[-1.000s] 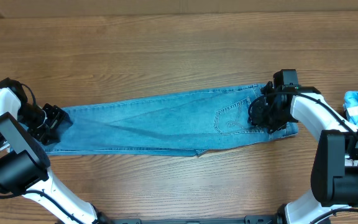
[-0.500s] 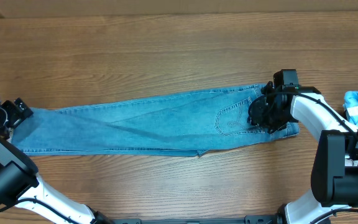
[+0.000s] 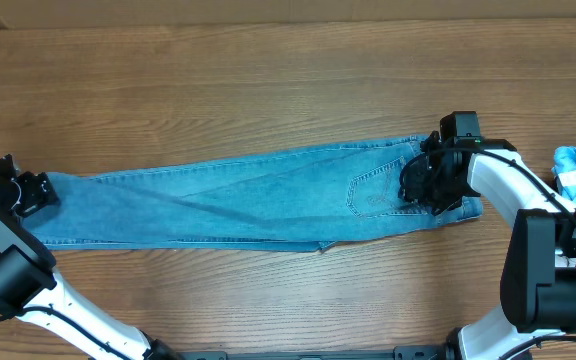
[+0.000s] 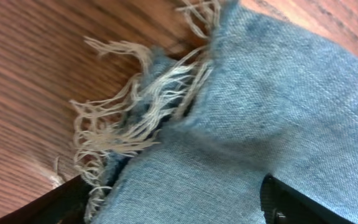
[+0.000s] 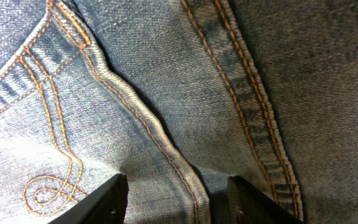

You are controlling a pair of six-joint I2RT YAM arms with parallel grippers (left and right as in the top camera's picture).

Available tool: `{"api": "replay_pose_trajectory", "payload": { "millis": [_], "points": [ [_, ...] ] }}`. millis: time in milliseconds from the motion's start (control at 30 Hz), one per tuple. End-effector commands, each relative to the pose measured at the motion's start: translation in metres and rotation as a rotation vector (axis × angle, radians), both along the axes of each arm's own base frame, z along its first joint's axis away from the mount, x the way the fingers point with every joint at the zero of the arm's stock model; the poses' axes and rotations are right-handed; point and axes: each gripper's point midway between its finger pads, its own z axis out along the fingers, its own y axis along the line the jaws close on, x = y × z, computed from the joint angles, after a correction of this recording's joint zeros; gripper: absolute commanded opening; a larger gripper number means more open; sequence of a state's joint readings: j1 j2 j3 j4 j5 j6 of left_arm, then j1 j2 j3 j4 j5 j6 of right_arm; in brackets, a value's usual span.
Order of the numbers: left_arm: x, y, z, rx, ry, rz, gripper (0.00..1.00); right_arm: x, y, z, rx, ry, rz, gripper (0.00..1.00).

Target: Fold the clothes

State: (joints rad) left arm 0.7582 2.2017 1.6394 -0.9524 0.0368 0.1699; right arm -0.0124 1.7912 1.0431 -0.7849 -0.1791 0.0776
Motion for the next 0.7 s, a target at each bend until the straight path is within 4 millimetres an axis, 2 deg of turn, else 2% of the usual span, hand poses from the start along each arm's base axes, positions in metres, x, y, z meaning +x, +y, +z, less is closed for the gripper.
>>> {"api": "replay_pose_trajectory", "payload": {
  "millis": [0, 33, 67, 100, 133, 200, 300, 367, 400, 433, 500, 567, 600, 667],
  "points": [
    [-0.001, -0.007, -0.013, -0.059, 0.001, -0.004, 0.52, -0.011, -0.020, -0.010, -0.080, 0.041, -0.027, 0.56],
    [0.000, -0.008, -0.013, -0.065, -0.002, 0.015, 0.28, -0.011, -0.020, -0.010, -0.080, 0.041, -0.027, 0.56],
    [0.001, -0.009, -0.012, -0.074, -0.008, 0.038, 0.14, -0.011, -0.020, -0.010, -0.080, 0.041, -0.027, 0.56],
    [0.003, -0.012, -0.011, -0.092, -0.021, 0.063, 0.04, -0.011, -0.020, -0.010, -0.080, 0.041, -0.027, 0.56],
    [0.009, -0.018, -0.008, -0.134, -0.052, 0.085, 0.04, -0.011, -0.020, -0.010, -0.080, 0.041, -0.027, 0.56],
    [0.028, -0.032, 0.012, -0.258, -0.177, 0.100, 0.04, -0.010, -0.020, -0.009, -0.080, 0.038, -0.027, 0.56],
    [0.035, -0.024, 0.048, -0.265, -0.241, 0.142, 0.04, -0.004, -0.020, 0.006, -0.080, 0.044, -0.027, 0.56],
    [0.040, -0.011, 0.091, -0.248, -0.337, 0.166, 0.04, 0.010, -0.020, 0.030, -0.080, 0.033, -0.028, 0.56],
    [0.039, 0.003, 0.124, -0.226, -0.421, 0.207, 0.04, 0.018, -0.021, 0.044, -0.080, 0.019, -0.029, 0.56],
    [0.035, 0.011, 0.137, -0.208, -0.446, 0.237, 0.04, 0.023, -0.021, 0.053, -0.080, 0.009, -0.029, 0.56],
    [0.011, 0.040, 0.170, -0.128, -0.507, 0.317, 0.04, 0.031, -0.021, 0.073, -0.080, -0.006, -0.030, 0.57],
    [-0.012, 0.062, 0.183, -0.104, -0.539, 0.422, 0.04, 0.032, -0.021, 0.079, -0.080, -0.006, -0.030, 0.59],
    [-0.016, 0.065, 0.191, -0.153, -0.594, 0.451, 0.04, 0.029, -0.021, 0.078, -0.081, 0.005, -0.029, 0.60],
    [-0.011, 0.057, 0.202, -0.249, -0.678, 0.439, 0.04, 0.027, -0.021, 0.078, -0.080, 0.015, -0.029, 0.60]
  ]
}}
